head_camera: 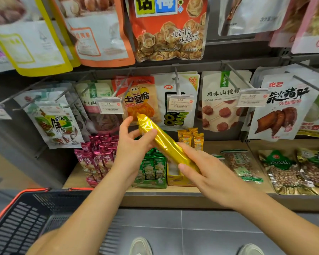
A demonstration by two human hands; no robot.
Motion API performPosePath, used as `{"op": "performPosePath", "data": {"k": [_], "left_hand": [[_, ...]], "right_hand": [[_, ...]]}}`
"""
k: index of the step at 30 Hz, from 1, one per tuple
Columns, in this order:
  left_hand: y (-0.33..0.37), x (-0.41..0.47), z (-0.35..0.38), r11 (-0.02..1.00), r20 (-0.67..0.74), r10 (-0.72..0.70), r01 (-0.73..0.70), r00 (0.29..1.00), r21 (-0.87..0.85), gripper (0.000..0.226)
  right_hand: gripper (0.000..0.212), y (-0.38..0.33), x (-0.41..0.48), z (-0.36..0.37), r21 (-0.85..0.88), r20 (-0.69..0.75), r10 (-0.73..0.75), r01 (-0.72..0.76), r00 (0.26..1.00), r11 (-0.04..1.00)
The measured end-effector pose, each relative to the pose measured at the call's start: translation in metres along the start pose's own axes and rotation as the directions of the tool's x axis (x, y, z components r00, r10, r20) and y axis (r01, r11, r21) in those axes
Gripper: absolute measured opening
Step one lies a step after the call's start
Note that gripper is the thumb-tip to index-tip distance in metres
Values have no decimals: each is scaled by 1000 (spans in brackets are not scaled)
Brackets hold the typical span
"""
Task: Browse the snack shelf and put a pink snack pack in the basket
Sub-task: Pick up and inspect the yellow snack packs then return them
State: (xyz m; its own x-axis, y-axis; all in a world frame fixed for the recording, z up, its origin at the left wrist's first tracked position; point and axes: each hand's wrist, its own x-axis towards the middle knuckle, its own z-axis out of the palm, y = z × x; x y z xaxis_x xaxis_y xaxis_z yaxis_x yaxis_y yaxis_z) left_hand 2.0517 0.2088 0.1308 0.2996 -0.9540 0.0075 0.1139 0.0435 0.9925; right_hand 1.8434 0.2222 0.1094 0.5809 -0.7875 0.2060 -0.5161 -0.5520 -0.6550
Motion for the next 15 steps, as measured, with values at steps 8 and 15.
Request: {"op": "performPosePath", "data": {"k": [8,15], "left_hand": [[-12,-12,17,977,239,-204,212,949,-8,26],[-23,-16,18,955,438,-272,183,857,234,15]], "right_hand": [[55,-3,4,15,240,76,85,-101,994,966],[61,5,12,-9,409,268,207,-306,941,860]]}}
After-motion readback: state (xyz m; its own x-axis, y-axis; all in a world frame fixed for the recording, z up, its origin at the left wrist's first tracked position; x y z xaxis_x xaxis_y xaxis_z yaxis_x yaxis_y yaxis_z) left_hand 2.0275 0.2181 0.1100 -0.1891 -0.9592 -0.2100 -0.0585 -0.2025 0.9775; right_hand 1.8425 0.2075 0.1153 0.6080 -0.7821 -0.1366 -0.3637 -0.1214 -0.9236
